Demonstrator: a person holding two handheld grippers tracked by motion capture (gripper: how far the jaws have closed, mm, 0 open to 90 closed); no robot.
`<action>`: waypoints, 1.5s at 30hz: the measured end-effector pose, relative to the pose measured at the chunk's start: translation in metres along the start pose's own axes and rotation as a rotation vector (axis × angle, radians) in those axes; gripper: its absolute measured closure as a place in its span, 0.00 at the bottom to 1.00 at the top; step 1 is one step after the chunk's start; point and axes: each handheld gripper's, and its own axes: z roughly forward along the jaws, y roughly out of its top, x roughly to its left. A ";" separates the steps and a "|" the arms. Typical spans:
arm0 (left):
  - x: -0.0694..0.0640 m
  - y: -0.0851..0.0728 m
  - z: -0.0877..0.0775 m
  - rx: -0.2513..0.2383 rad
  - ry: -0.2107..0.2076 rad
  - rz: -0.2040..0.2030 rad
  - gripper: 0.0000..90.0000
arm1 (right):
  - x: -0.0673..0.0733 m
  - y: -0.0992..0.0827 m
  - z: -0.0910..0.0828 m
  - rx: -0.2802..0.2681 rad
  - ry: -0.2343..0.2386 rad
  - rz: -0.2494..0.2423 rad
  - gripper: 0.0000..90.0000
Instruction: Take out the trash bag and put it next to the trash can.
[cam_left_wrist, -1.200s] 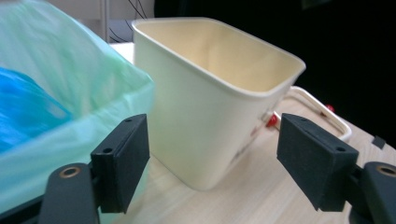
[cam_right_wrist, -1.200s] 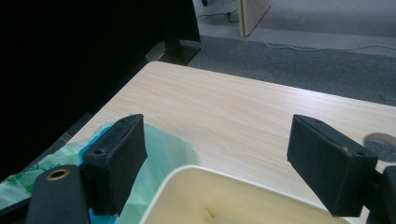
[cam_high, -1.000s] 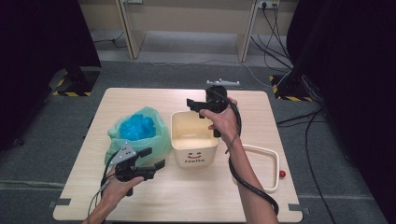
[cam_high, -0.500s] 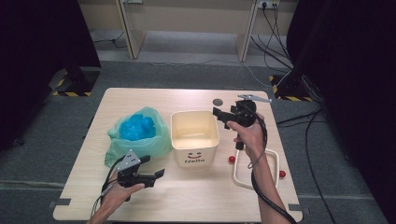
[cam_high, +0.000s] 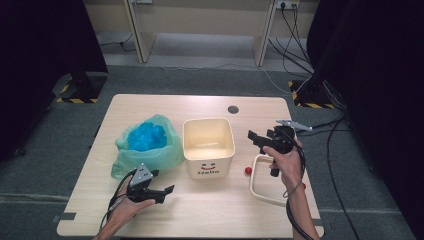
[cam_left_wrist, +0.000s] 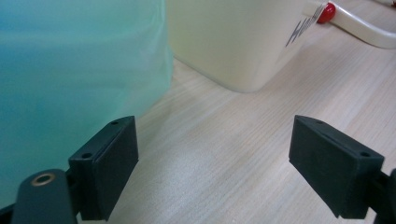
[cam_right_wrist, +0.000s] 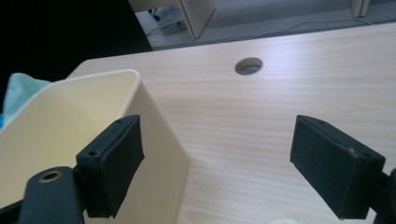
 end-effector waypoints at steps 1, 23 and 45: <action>0.000 0.000 0.001 0.009 0.000 0.002 0.17 | -0.004 -0.003 -0.001 0.002 -0.010 0.002 0.19; -0.002 -0.011 0.011 0.141 0.043 0.083 0.17 | -0.040 -0.063 -0.014 0.039 -0.154 -0.042 0.21; -0.003 -0.011 0.013 0.158 0.031 0.065 0.15 | -0.082 -0.086 -0.040 0.057 -0.270 0.013 0.25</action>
